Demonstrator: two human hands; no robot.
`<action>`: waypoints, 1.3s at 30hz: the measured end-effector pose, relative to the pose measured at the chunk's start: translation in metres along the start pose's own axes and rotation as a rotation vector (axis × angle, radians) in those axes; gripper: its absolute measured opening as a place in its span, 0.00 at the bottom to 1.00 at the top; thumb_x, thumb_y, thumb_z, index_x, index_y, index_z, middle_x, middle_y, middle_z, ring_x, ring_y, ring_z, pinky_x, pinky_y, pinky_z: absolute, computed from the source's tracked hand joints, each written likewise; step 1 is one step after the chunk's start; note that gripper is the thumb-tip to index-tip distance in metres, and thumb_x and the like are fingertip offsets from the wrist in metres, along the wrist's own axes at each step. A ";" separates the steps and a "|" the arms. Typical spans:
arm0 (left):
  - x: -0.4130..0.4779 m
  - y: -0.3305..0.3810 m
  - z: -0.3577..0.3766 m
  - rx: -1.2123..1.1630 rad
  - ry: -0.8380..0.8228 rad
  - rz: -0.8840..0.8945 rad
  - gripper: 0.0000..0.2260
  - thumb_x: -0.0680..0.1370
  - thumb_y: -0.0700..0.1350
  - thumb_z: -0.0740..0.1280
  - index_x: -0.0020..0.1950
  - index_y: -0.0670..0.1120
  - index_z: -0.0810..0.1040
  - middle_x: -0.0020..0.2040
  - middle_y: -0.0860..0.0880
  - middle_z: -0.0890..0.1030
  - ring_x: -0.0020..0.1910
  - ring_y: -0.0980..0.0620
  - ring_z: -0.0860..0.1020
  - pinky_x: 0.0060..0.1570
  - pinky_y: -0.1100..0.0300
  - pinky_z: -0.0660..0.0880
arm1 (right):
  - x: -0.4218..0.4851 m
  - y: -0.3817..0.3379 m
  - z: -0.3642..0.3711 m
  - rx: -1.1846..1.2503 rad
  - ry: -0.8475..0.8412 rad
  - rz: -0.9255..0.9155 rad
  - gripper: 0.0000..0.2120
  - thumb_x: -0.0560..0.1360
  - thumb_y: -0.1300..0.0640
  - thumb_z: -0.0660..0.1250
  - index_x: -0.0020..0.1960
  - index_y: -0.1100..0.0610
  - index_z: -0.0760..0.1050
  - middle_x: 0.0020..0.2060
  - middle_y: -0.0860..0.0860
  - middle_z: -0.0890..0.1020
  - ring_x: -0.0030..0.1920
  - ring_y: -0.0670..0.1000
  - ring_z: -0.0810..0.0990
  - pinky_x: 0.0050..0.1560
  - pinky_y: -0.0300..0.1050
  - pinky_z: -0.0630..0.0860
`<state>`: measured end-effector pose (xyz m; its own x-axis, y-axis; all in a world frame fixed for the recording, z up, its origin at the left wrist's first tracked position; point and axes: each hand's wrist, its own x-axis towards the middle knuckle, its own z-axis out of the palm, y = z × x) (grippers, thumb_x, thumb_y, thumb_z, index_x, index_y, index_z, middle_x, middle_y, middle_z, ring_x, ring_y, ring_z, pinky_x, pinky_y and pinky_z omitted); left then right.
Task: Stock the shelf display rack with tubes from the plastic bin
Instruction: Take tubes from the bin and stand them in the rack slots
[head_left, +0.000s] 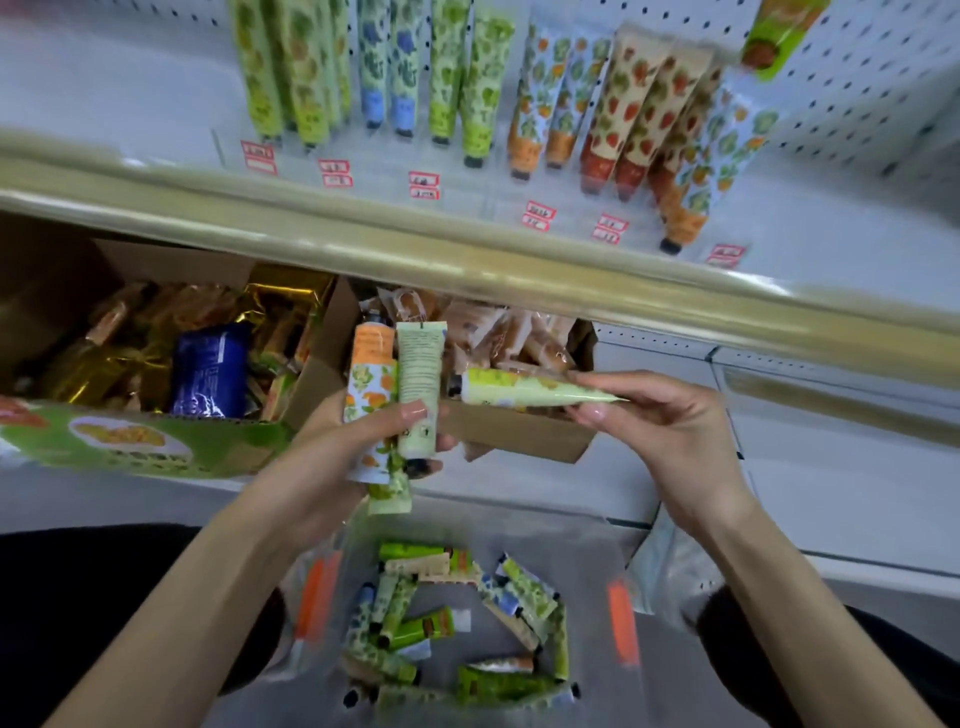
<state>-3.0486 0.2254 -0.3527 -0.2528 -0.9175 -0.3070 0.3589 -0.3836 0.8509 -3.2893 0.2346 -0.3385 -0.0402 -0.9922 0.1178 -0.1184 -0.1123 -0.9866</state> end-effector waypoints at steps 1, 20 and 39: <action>-0.002 0.003 0.002 -0.010 0.001 0.006 0.14 0.68 0.40 0.67 0.53 0.44 0.78 0.43 0.44 0.85 0.40 0.46 0.85 0.34 0.57 0.81 | -0.001 -0.004 -0.001 -0.010 -0.005 -0.014 0.11 0.62 0.58 0.74 0.44 0.50 0.85 0.45 0.49 0.86 0.46 0.52 0.84 0.49 0.56 0.77; -0.008 0.056 0.018 -0.037 0.032 0.094 0.16 0.63 0.40 0.71 0.51 0.42 0.79 0.37 0.44 0.84 0.34 0.50 0.83 0.30 0.61 0.78 | 0.037 -0.076 0.005 -0.113 -0.218 -0.251 0.15 0.61 0.68 0.73 0.45 0.56 0.83 0.49 0.48 0.85 0.53 0.46 0.83 0.51 0.34 0.77; 0.008 0.125 -0.051 -0.169 0.270 0.462 0.08 0.75 0.37 0.67 0.53 0.43 0.77 0.40 0.47 0.83 0.35 0.51 0.81 0.41 0.57 0.79 | 0.106 -0.156 0.130 0.355 -0.091 0.185 0.10 0.59 0.63 0.73 0.40 0.64 0.78 0.37 0.53 0.85 0.44 0.47 0.85 0.43 0.35 0.79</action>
<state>-2.9596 0.1647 -0.2701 0.1964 -0.9799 -0.0357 0.5226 0.0738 0.8494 -3.1458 0.1403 -0.1873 0.0610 -0.9963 -0.0603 0.2335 0.0730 -0.9696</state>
